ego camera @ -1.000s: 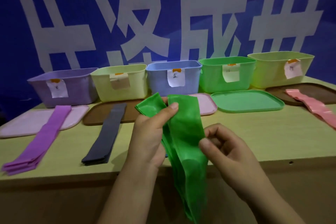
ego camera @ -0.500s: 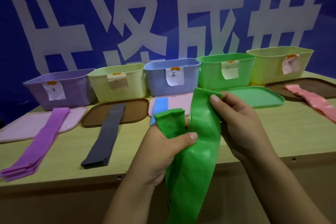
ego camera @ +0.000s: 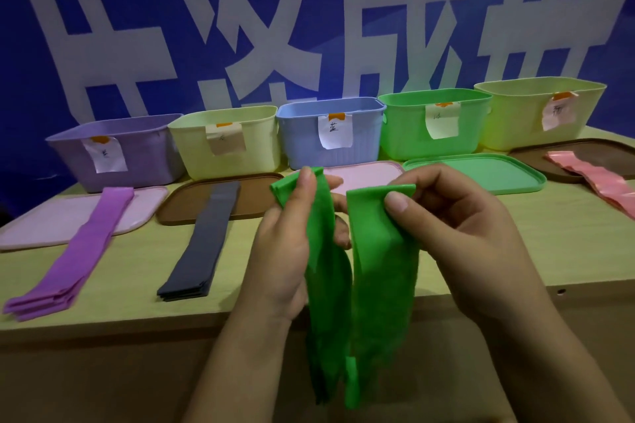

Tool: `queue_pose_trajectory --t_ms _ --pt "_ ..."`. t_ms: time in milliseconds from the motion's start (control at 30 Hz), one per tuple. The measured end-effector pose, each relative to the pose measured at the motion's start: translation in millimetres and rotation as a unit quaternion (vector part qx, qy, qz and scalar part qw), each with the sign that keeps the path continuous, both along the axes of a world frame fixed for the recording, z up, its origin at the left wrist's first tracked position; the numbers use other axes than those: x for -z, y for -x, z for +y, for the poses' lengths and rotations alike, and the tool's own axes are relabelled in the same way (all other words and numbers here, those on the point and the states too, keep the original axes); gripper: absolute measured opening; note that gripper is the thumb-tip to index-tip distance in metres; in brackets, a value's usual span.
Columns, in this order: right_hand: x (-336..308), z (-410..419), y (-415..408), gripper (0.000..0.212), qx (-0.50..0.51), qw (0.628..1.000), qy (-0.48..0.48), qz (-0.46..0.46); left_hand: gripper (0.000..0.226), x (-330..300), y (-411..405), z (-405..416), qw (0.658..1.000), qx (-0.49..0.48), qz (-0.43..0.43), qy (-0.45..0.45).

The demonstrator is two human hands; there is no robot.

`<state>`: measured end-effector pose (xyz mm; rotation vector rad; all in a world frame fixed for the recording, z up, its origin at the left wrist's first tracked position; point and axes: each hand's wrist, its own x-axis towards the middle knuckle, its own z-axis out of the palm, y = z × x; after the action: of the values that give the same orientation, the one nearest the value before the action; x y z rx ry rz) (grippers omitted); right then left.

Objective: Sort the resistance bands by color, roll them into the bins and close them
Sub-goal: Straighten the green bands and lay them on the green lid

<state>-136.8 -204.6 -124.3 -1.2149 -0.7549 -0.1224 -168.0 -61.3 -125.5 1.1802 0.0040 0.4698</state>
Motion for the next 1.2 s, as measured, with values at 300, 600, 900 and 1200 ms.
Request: queue_pose_trajectory --t_ms 300,600,900,1200 --pt "13.7 10.1 15.6 0.013 -0.023 0.996 -0.074 0.035 0.020 1.4 1.3 -11.3 0.997 0.032 -0.007 -0.063" --pt "19.9 13.5 13.8 0.012 0.049 0.997 -0.052 0.012 0.018 3.5 4.5 -8.6 0.997 0.027 -0.015 -0.069" --pt "20.0 10.8 13.3 0.012 0.107 0.994 -0.030 -0.020 0.015 1.7 10.1 -2.1 0.996 0.068 -0.038 -0.049" --pt "21.3 14.1 12.5 0.013 0.182 0.981 0.001 -0.064 0.018 5.5 11.5 -2.2 0.993 0.063 -0.078 -0.060"
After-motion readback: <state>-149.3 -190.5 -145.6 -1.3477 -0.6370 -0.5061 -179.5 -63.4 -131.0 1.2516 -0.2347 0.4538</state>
